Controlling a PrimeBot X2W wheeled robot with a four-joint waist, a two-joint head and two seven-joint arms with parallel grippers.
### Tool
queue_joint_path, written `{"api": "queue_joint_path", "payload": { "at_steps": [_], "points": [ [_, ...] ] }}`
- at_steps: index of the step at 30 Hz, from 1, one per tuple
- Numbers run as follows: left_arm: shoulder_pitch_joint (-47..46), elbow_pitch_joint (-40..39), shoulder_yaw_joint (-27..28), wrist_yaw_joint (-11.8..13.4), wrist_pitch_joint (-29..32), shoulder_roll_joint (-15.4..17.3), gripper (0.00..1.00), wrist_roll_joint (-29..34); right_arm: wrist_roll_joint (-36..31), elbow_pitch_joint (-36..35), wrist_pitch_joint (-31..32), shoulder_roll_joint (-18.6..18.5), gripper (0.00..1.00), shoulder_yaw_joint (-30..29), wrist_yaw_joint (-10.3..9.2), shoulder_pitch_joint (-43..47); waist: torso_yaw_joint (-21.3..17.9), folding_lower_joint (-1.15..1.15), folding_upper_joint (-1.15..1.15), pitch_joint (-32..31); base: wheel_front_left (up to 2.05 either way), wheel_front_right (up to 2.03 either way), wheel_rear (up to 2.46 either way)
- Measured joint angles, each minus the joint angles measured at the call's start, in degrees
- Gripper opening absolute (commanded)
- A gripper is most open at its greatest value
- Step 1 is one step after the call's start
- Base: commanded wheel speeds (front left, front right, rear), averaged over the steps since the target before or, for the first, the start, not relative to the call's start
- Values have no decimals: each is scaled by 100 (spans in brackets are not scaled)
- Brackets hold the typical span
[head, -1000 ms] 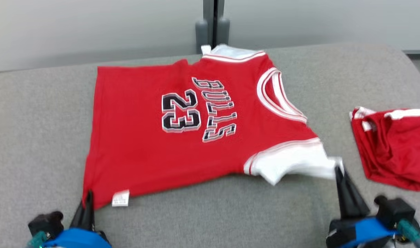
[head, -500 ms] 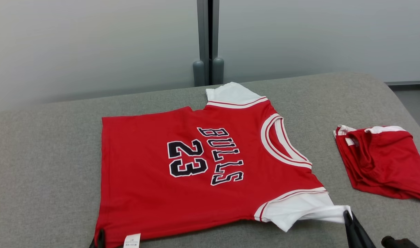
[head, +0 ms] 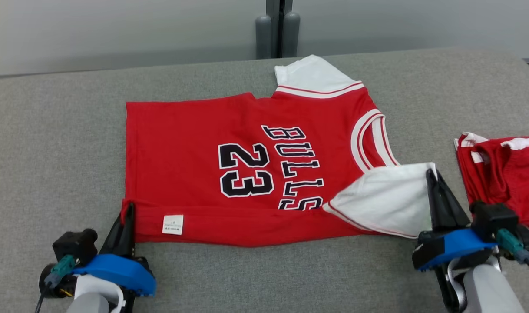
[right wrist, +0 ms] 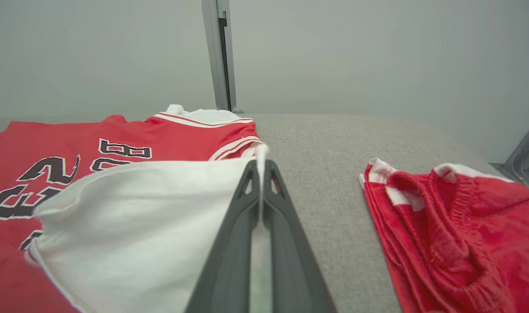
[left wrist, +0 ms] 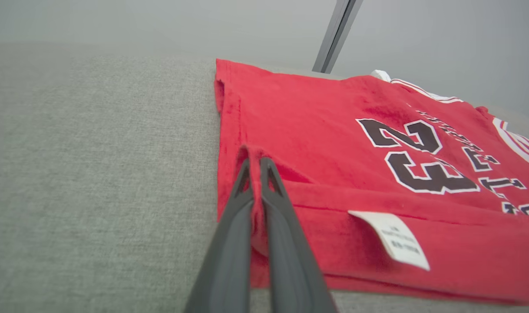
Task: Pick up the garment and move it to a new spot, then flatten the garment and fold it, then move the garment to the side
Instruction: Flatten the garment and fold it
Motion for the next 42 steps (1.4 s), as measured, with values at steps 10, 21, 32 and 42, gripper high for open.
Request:
{"api": "queue_joint_path", "payload": {
  "at_steps": [10, 21, 32, 42],
  "points": [
    [-807, 326, -603, 0, 0, 257, 0, -348, -552, 620, 1, 2, 0, -416, 0, -1254, 192, 0, 0, 457, 0, 0, 0],
    [-1045, 224, -744, 1, 0, 265, 100, -724, -896, 1079, 1, 1, 100, -771, 0, -1811, 318, -1, 1, 625, 0, 0, 0],
    [-268, 142, -502, 1, 0, 238, 100, -871, -374, 805, 0, -1, 100, -742, 0, -1110, 151, -2, 0, 519, 0, 0, 0],
    [-556, 860, -1321, 19, -120, 447, 0, -1278, 70, 1463, 2, 2, 100, -337, 0, -789, 47, -3, -3, 560, 0, 0, 0]
  ]
}}
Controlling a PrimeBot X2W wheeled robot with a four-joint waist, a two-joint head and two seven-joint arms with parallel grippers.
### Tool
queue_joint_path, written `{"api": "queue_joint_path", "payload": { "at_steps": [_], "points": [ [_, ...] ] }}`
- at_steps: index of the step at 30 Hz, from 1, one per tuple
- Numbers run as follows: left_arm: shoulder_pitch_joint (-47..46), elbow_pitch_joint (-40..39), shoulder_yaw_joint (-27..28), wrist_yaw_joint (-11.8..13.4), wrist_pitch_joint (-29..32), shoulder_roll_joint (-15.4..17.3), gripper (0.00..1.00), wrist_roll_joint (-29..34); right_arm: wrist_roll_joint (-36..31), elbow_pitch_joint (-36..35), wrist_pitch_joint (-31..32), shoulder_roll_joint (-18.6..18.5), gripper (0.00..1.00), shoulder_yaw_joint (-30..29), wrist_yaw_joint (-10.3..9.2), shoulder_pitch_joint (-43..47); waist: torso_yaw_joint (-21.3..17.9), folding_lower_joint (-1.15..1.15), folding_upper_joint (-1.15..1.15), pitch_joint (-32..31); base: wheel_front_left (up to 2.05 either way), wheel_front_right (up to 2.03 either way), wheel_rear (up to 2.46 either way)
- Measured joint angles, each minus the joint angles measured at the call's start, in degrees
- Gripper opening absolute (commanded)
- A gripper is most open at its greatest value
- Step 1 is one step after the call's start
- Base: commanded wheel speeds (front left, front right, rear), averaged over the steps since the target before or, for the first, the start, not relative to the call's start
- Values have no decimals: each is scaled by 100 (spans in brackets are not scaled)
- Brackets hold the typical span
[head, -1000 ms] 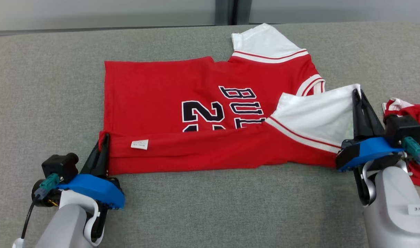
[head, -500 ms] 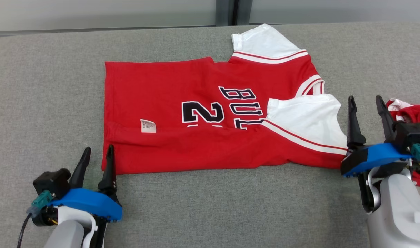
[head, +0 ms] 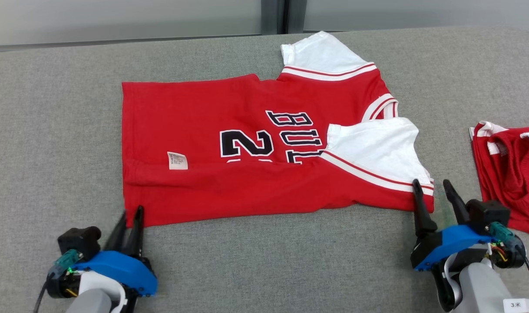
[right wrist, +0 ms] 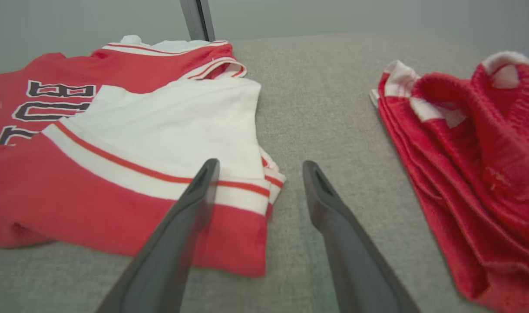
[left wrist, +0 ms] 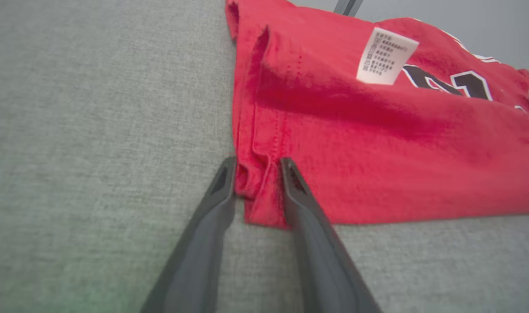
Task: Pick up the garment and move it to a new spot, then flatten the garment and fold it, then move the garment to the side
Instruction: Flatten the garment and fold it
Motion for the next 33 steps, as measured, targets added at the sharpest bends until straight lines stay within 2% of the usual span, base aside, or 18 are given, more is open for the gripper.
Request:
{"api": "queue_joint_path", "payload": {
  "at_steps": [7, 8, 9, 13, 21, 26, 30, 31, 32, 33],
  "points": [
    [-160, -11, -623, 0, 3, 121, 0, -455, 196, 812, -51, -22, 100, 64, 0, -157, 120, 0, 0, -8, 0, 0, 0],
    [-160, -24, -659, 0, 5, 142, 0, -493, 281, 906, -54, -24, 48, 120, -1, -205, 143, 1, 0, -18, 0, 0, 0],
    [-160, -36, -700, 0, 11, 158, 0, -528, 278, 976, -70, -42, 0, 175, -2, -232, 160, 1, 1, -28, 0, 0, 0],
    [-85, -93, -736, -7, 55, 152, 0, -576, 298, 1057, -59, -41, 0, 278, -1, -236, 239, 3, 3, -170, 0, 0, 0],
    [539, -168, -286, -11, 99, -136, 0, -343, 68, 834, -16, 5, 0, -258, 1, 214, 444, 2, 4, -838, 0, 0, 0],
    [989, -102, -89, -19, 105, -274, 0, -46, 215, 732, -14, 11, 0, -366, 2, 598, 505, 1, 4, -1290, 0, 0, 0],
    [1257, 12, 74, -19, 105, -379, 0, 92, 458, 914, -13, 15, 0, -185, 2, 893, 463, 0, 2, -1453, 0, 0, 0],
    [1268, 4, 127, -19, 105, -392, 49, 107, 511, 931, -11, 20, 47, -200, 2, 925, 459, 0, 3, -1441, 0, 0, 0],
    [1264, -24, 187, -19, 105, -404, 100, 119, 498, 879, -4, 19, 100, -220, 2, 927, 453, 0, 3, -1406, 0, 0, 0],
    [1250, -69, 267, -19, 105, -411, 100, 174, 434, 795, -5, 19, 100, -249, 2, 912, 440, 1, 3, -1356, 0, 0, 0]
  ]
}}
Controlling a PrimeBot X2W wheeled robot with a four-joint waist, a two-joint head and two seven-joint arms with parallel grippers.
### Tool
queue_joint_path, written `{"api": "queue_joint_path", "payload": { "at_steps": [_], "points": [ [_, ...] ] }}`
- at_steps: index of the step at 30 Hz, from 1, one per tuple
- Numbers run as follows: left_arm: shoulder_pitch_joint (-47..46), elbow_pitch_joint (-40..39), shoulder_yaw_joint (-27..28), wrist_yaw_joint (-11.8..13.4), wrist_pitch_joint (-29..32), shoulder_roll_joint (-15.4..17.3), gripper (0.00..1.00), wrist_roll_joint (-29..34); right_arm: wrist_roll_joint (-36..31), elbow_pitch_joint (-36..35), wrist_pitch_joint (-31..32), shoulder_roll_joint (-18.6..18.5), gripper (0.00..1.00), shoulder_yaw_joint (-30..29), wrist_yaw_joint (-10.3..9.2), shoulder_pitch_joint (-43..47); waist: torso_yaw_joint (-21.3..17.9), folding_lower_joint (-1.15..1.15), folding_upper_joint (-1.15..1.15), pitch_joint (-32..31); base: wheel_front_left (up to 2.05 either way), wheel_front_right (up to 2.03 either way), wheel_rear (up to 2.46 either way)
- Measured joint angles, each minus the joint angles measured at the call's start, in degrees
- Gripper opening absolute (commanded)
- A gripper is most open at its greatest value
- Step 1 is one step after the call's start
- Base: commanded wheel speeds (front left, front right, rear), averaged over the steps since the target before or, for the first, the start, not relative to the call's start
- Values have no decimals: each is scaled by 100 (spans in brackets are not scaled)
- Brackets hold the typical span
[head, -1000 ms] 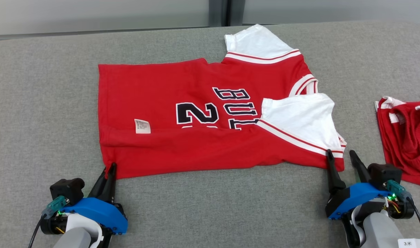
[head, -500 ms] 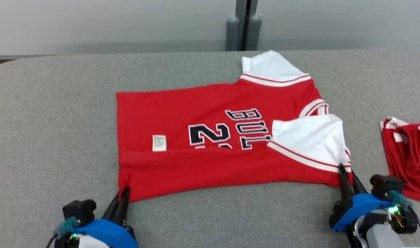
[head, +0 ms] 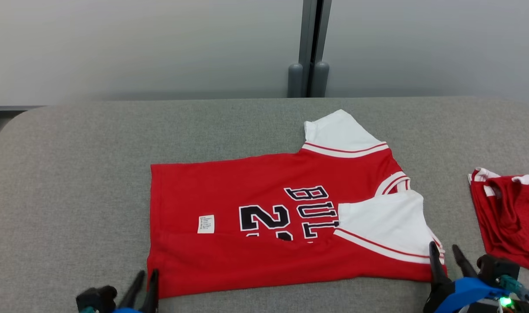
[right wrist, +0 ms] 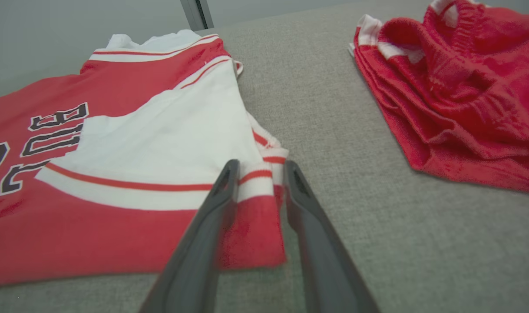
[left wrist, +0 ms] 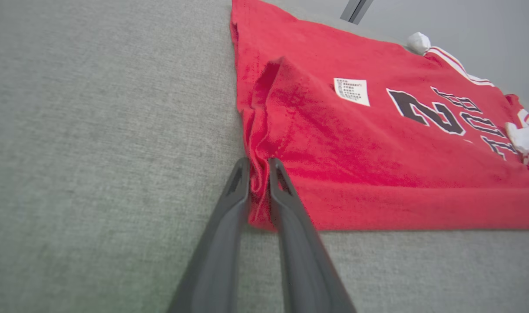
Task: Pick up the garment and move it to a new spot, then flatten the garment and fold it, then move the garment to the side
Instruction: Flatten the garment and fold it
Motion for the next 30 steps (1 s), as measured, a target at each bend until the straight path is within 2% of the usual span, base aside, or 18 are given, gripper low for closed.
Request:
{"api": "queue_joint_path", "payload": {
  "at_steps": [3, 6, 11, 20, 25, 30],
  "points": [
    [-190, -258, 250, 2, 0, 45, 100, 125, -127, -240, -1, -29, 100, -66, -2, -110, -44, 1, 0, 193, 0, 0, 0],
    [-543, -428, 271, 2, 0, 90, 100, 153, -288, -437, -1, -19, 100, -29, -3, -303, -86, 1, 0, 420, 0, 0, 0],
    [-1484, -309, 266, 1, 0, 457, 100, 218, -419, -725, 0, -23, 100, 219, -3, -767, -188, 2, 1, 871, 0, 0, 0],
    [-2909, 649, -231, 1, 45, 935, 100, -180, -289, -992, 0, -21, 100, 953, -3, -1435, -507, 3, 1, 1631, 0, 0, 0],
    [-3222, 1147, -530, 1, 44, 1069, 100, -469, -326, -1167, -1, -19, 100, 1156, -3, -1630, -635, 2, 1, 1857, 0, 0, 0],
    [-3434, 1256, -859, 1, 21, 1162, 100, -669, -517, -1260, -1, -20, 100, 1224, -2, -1864, -670, 1, 0, 2003, 0, 0, 0]
  ]
}}
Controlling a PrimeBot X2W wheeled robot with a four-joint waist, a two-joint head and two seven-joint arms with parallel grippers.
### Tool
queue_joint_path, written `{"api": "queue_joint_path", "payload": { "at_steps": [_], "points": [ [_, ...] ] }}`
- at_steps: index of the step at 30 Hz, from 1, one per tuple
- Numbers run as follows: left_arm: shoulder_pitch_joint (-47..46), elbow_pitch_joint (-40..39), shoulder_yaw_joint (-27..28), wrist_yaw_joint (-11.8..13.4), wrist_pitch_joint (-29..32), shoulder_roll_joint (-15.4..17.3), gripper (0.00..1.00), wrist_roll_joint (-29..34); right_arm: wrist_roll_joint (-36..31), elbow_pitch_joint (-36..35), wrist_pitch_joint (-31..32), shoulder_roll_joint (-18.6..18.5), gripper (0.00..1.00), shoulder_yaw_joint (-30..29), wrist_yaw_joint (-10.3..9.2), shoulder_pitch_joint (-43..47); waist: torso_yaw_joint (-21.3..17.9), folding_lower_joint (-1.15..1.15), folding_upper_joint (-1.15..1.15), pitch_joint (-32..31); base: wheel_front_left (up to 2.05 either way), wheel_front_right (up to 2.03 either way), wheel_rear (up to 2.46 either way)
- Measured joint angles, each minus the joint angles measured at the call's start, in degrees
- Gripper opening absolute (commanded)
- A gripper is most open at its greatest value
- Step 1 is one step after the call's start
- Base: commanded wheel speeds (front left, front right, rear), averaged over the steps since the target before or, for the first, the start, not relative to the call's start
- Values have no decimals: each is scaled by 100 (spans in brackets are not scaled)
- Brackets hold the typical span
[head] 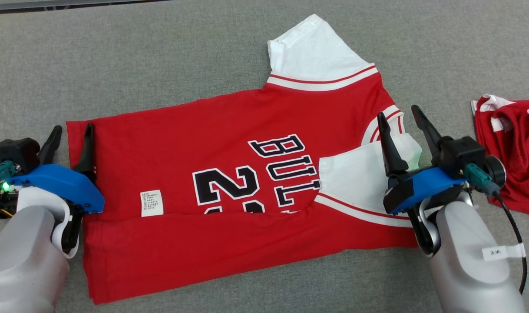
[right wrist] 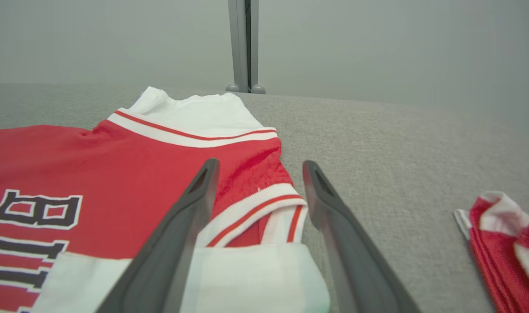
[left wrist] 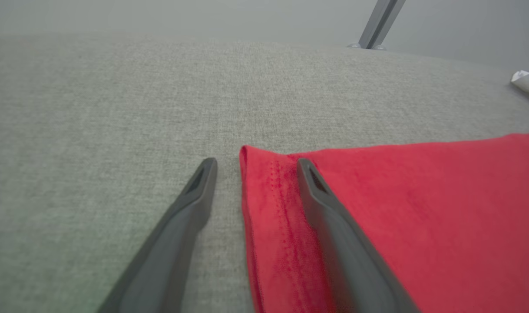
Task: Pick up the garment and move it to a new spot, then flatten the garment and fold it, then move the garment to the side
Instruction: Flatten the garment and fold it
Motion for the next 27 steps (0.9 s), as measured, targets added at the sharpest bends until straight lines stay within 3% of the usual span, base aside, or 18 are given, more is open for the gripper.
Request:
{"api": "queue_joint_path", "payload": {
  "at_steps": [2, 3, 7, 12, 18, 27],
  "points": [
    [-55, -1, -135, 0, -16, 30, 40, -120, -135, 22, 62, -2, 100, -7, 0, -164, 11, 0, 0, 56, 0, 0, 0],
    [-92, -18, -221, 0, -25, 53, 0, -174, -203, 22, 130, -2, 100, -16, -1, -263, 24, 0, 0, 82, 0, 0, 0],
    [-214, -158, -480, 0, -30, 123, 0, -292, -613, 1, 527, -2, 100, -143, 0, -695, 123, 0, -1, 189, 0, 0, 0],
    [-238, -798, -110, -1, -10, 115, 0, -190, -1163, -12, 1270, -5, 100, -427, -1, -1316, 389, 2, 0, 297, 0, 0, 0],
    [64, -1573, 137, 0, -12, -185, 0, 126, -1706, 130, 1996, -8, 100, -882, -1, -2026, 844, 1, 0, 439, 0, 0, 0],
    [115, -2170, -272, 0, -12, -468, 0, 222, -2509, 439, 2900, 12, 100, -1640, 0, -2796, 1544, 1, 0, 756, 0, 0, 0]
  ]
}}
